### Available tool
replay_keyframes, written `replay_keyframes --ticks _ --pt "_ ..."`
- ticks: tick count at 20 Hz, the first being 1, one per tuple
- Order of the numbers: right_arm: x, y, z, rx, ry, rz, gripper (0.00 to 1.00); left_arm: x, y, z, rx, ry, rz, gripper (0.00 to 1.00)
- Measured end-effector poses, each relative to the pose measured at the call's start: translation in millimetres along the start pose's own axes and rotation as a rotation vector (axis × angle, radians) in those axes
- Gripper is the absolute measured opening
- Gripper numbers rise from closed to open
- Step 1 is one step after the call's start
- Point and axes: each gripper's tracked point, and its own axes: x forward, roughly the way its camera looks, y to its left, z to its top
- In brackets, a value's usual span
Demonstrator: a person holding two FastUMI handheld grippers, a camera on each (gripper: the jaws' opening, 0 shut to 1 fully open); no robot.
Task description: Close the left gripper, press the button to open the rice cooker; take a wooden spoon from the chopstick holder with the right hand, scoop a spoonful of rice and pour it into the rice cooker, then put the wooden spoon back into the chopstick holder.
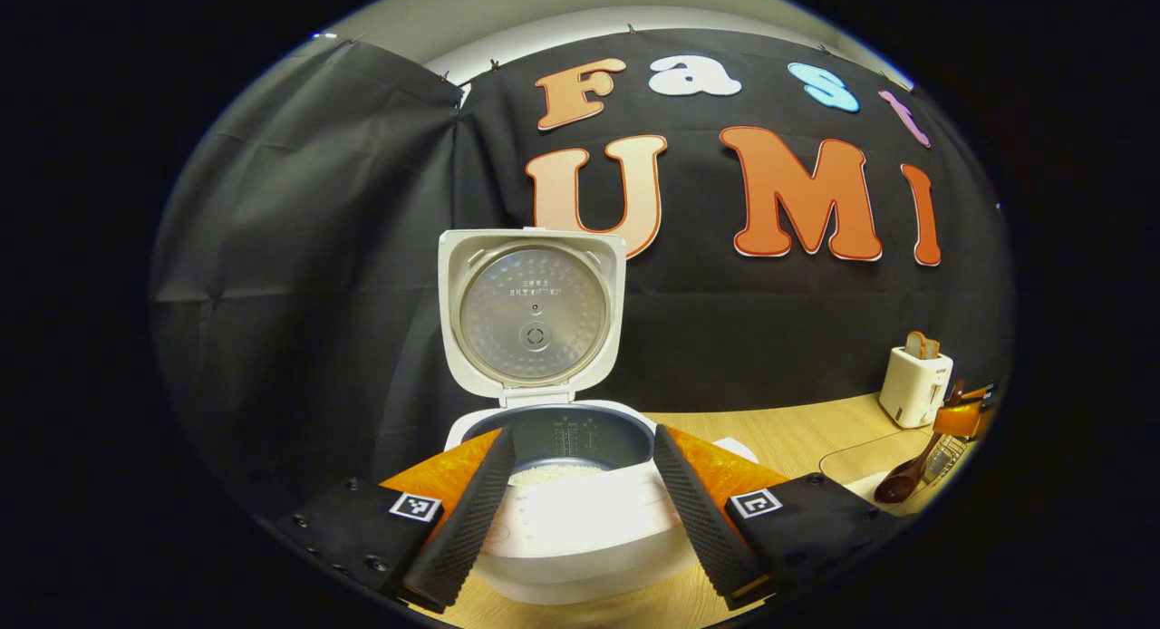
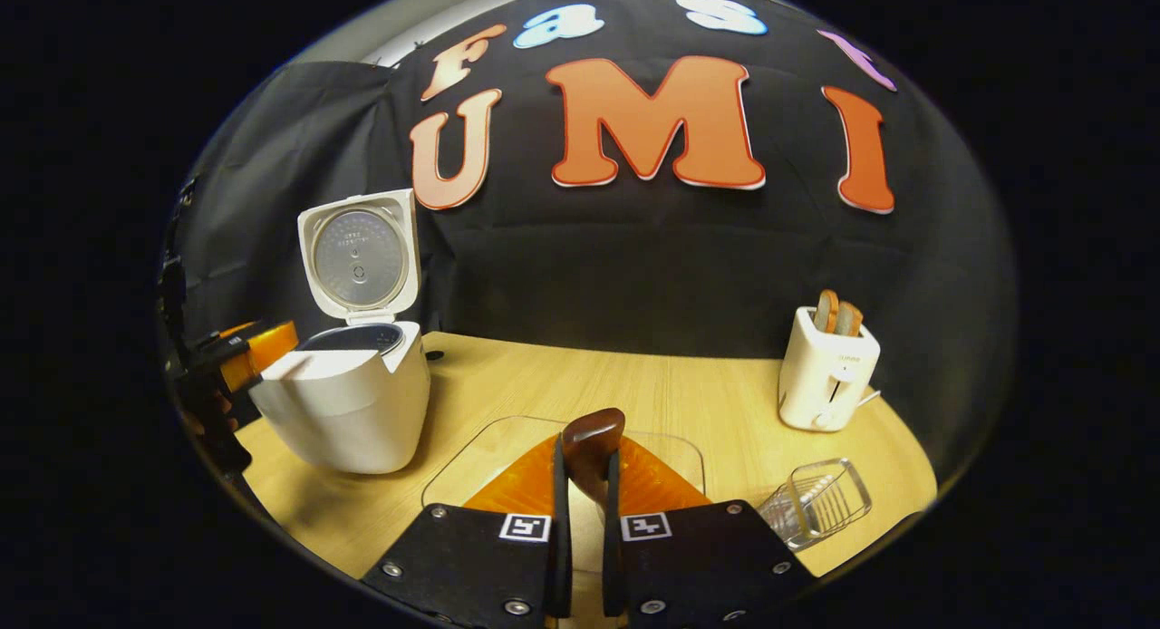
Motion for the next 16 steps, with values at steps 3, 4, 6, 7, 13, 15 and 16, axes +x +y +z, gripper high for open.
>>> replay_keyframes --ticks 3,4,6,7,13,15,16 --pt "1 -3 -2 0.171 0.040 0.021 0.13 1 2 -1 -0.019 0.001 -0.005 1.00" --pt "1 -5 -2 0.226 0.051 0.027 0.13 1 2 -2 -0.023 0.003 -0.005 1.00" --pt "3 -7 -2 0.324 0.064 0.034 0.14 0 4 -3 -0.023 0.004 -0.001 1.00" --pt "3 -7 -3 0.363 0.076 0.038 0.13 0 4 -2 -0.022 0.003 -0.001 1.00" --pt "12 -21 -3 0.609 0.119 0.033 0.14 -3 6 1 -0.027 -0.008 0.003 1.00" --pt "20 -28 -6 0.679 0.129 0.022 0.14 -4 7 3 -0.027 -0.009 0.003 1.00" --pt "20 -30 -6 0.711 0.134 0.022 0.14 -4 5 4 -0.025 -0.013 0.002 1.00"
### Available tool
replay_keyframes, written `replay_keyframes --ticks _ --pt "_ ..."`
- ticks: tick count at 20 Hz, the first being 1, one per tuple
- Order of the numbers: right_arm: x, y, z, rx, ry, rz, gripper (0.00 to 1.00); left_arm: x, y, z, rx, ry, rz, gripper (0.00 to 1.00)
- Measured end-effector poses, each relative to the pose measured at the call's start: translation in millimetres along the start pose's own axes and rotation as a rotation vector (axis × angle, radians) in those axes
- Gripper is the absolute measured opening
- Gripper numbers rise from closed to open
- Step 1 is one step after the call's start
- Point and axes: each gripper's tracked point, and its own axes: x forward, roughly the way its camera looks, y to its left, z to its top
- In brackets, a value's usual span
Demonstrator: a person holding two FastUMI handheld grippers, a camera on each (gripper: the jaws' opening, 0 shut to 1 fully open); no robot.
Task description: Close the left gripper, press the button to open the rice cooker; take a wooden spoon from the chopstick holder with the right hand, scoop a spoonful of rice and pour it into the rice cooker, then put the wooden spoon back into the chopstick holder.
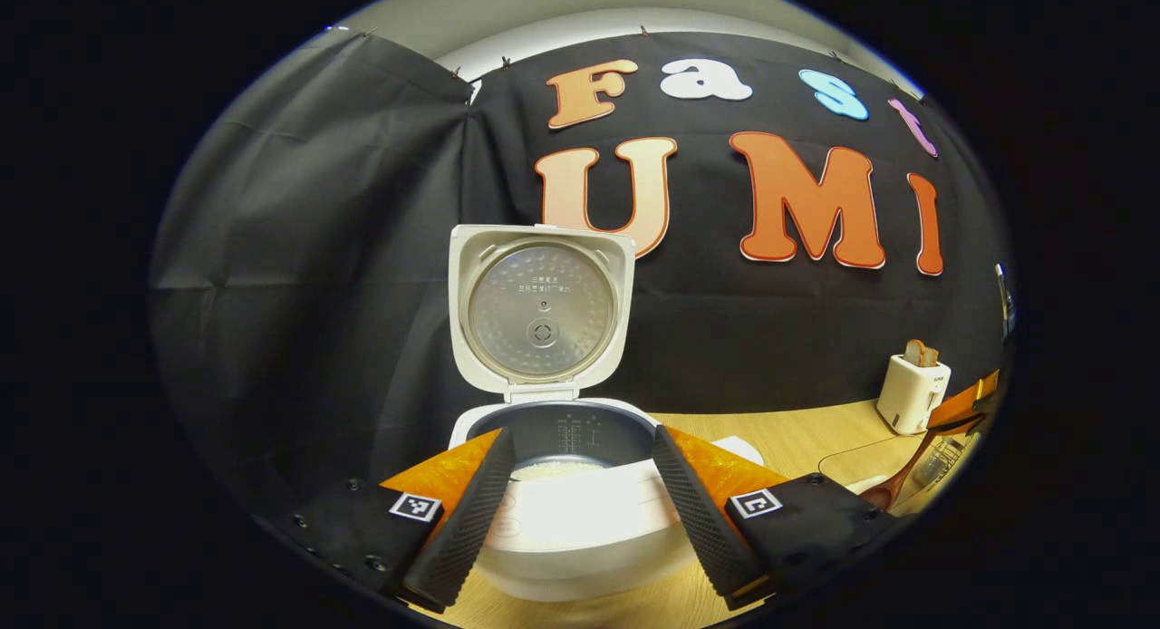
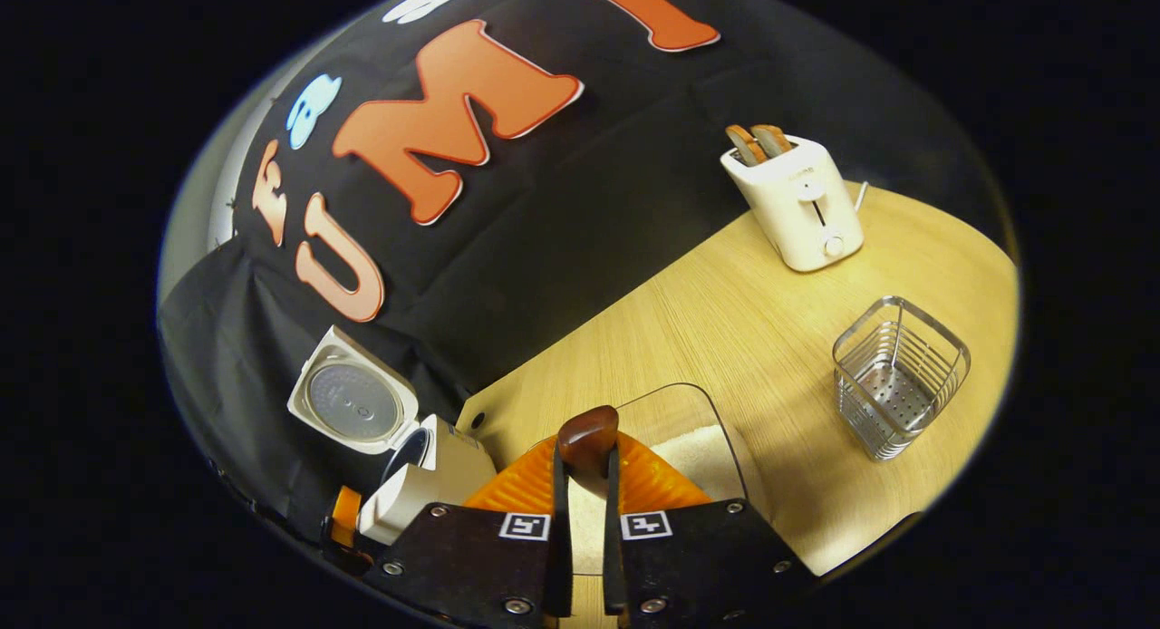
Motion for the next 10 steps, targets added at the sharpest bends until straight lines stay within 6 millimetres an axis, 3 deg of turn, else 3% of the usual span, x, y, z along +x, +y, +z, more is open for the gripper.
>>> replay_keyframes --ticks 10 --pt "8.5 3.7 -1.6 0.160 0.028 0.034 0.14 -0.3 -5.1 3.4 0.007 -0.009 -0.014 1.00"
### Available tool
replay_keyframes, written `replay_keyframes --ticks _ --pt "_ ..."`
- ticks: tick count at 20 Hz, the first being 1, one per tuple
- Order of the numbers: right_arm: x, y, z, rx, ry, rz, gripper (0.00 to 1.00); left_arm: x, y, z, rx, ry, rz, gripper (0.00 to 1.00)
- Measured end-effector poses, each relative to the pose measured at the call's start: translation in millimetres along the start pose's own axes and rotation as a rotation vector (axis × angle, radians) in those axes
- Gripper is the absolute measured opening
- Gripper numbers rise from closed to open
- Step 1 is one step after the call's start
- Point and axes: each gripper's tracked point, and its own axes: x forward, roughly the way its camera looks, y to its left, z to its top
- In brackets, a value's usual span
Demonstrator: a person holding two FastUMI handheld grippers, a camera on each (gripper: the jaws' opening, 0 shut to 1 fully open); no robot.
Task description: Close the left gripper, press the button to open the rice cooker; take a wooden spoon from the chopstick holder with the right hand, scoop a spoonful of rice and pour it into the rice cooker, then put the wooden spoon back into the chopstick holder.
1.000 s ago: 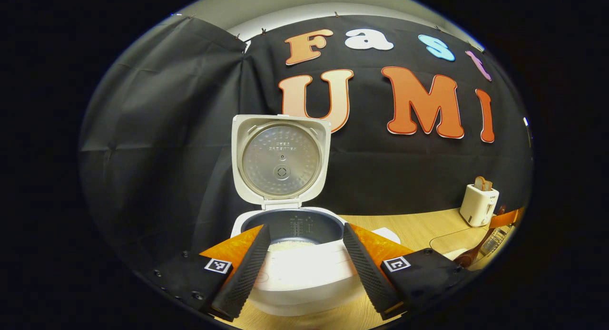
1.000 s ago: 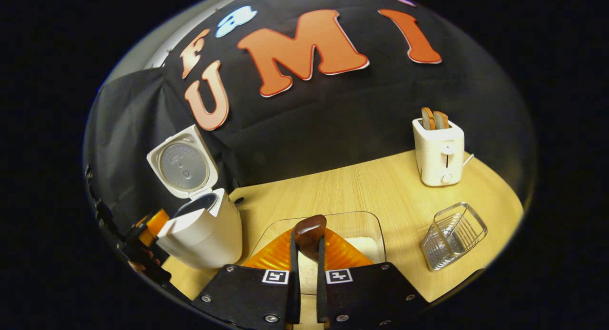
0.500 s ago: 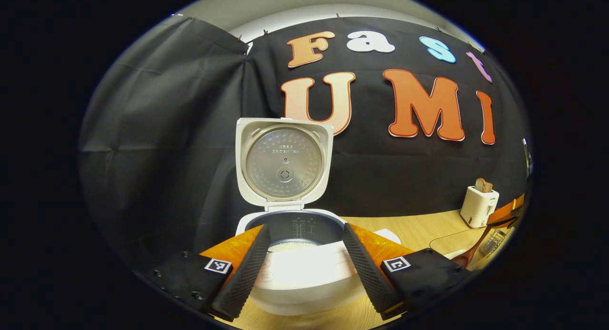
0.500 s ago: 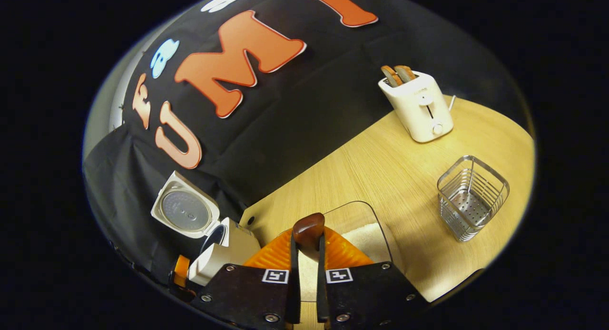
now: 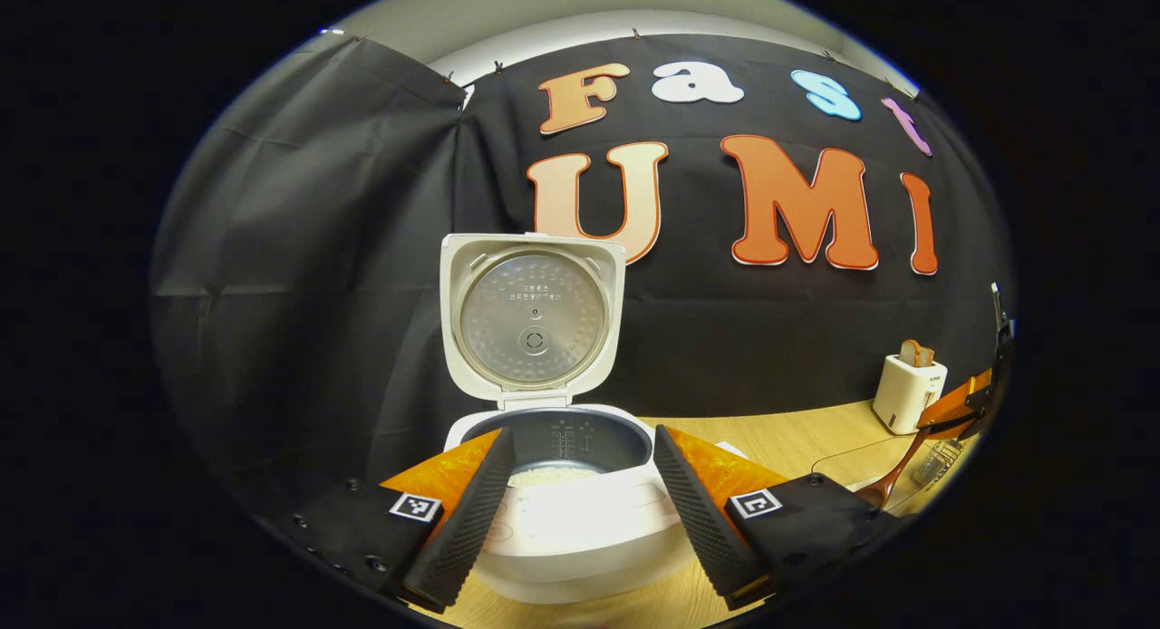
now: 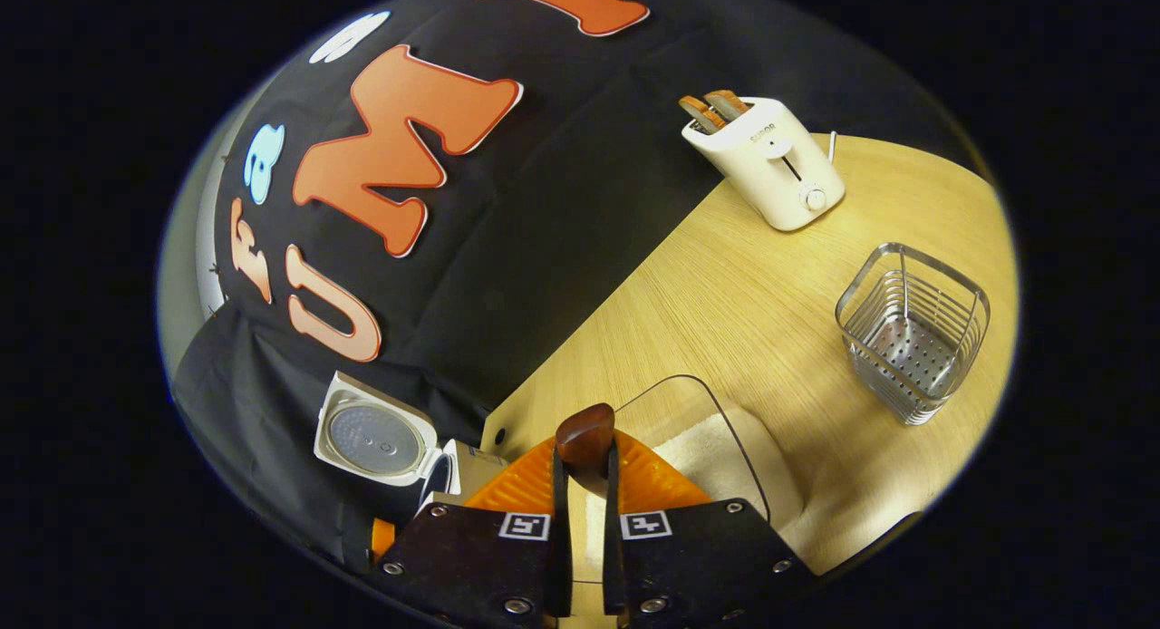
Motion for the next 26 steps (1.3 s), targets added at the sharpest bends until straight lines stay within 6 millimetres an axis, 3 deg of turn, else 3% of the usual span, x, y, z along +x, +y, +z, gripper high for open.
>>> replay_keyframes --ticks 7,13,17,23,26 --pt "6 1 -8 0.140 0.050 0.048 0.14 0 2 0 -0.005 0.004 0.008 1.00" --pt "7 -9 -8 0.265 0.077 0.069 0.14 1 0 -1 0.003 0.008 0.010 1.00" --pt "3 -14 6 0.324 0.048 0.094 0.13 1 -2 1 0.007 0.008 0.012 1.00" --pt "-13 -4 41 0.379 -0.027 0.174 0.13 1 -4 2 0.009 0.005 0.009 1.00" --pt "-17 -10 58 0.445 -0.062 0.192 0.14 1 -4 3 0.011 0.003 0.013 1.00"
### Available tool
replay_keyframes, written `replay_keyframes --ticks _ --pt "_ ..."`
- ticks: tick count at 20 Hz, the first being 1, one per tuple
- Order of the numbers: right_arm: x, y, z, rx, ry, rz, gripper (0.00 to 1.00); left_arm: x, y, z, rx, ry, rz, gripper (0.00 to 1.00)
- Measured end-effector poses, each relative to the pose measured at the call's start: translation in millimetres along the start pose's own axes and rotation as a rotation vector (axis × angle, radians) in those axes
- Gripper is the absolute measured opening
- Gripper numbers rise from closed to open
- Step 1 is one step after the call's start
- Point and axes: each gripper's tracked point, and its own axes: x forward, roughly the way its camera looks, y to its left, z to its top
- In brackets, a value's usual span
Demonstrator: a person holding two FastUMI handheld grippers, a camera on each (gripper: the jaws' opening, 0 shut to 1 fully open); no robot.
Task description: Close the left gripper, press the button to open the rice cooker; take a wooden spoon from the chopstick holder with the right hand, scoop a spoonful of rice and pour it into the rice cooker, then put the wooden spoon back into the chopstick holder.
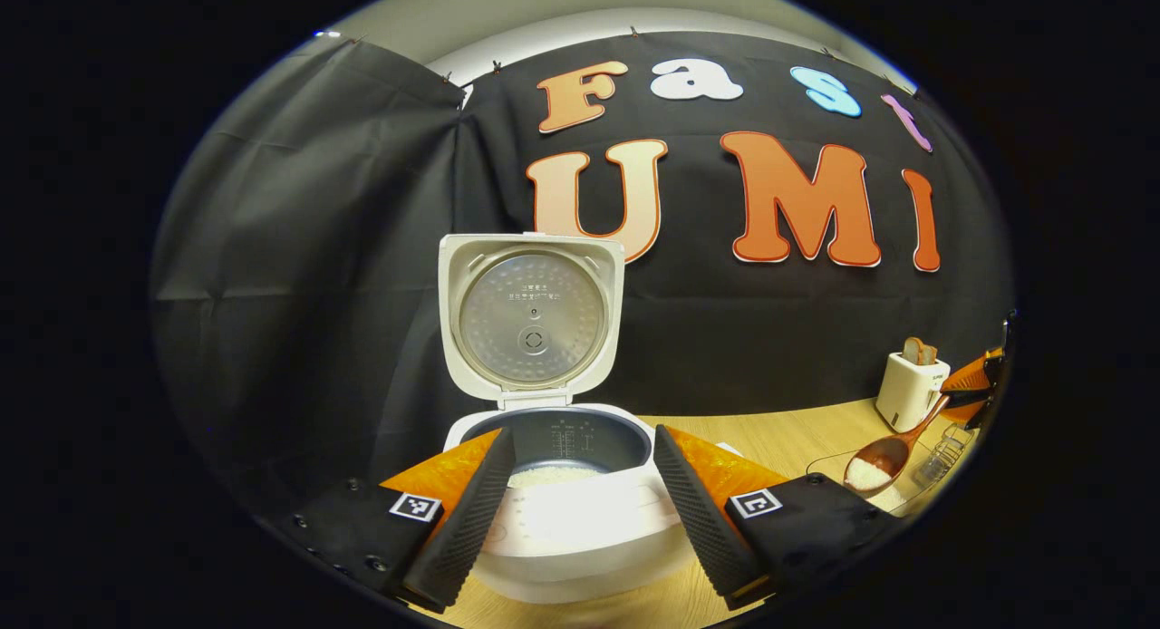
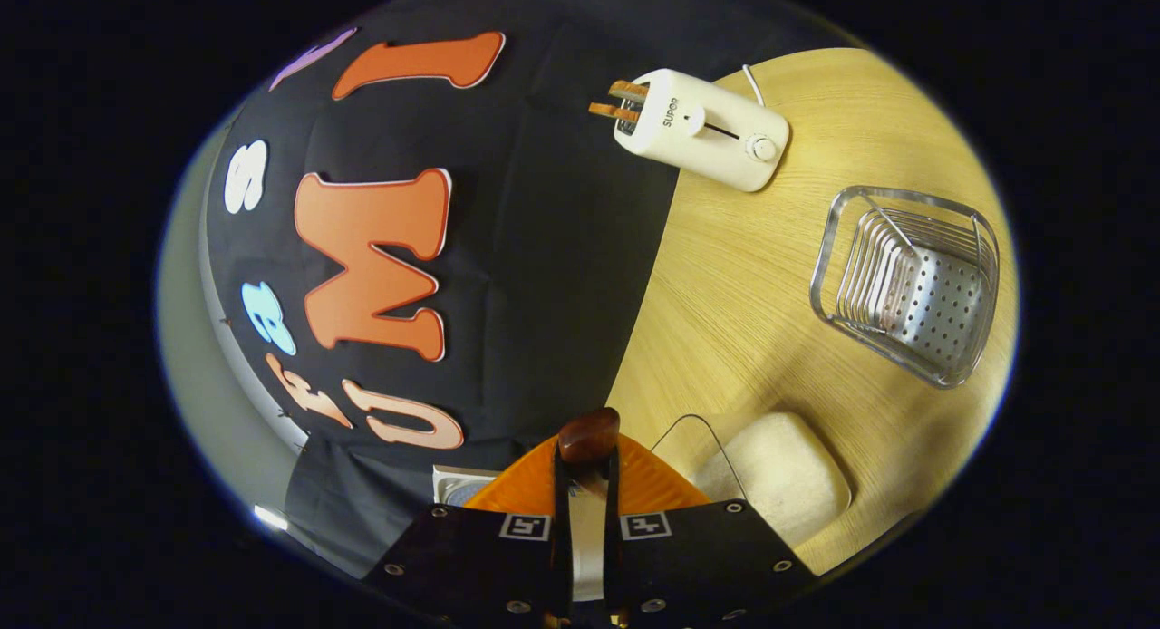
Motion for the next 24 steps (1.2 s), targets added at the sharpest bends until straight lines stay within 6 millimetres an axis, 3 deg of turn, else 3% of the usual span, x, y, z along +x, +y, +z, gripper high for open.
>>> replay_keyframes --ticks 5,9,13,17,18,24 --pt "-5 15 21 0.139 -0.031 0.086 0.14 -1 4 -2 -0.007 0.003 0.007 1.00" --pt "-6 30 19 0.173 -0.022 0.139 0.13 -2 6 -2 -0.008 0.000 0.009 1.00" --pt "-2 66 0 0.230 0.029 0.237 0.14 -4 11 2 -0.007 -0.009 0.016 1.00" --pt "10 87 -18 0.215 0.058 0.241 0.13 -6 20 5 -0.010 -0.018 0.031 1.00" --pt "13 92 -22 0.211 0.063 0.242 0.13 -6 23 5 -0.010 -0.019 0.036 0.96" --pt "38 123 -39 0.205 0.074 0.258 0.13 -14 44 8 -0.008 -0.034 0.072 0.99"
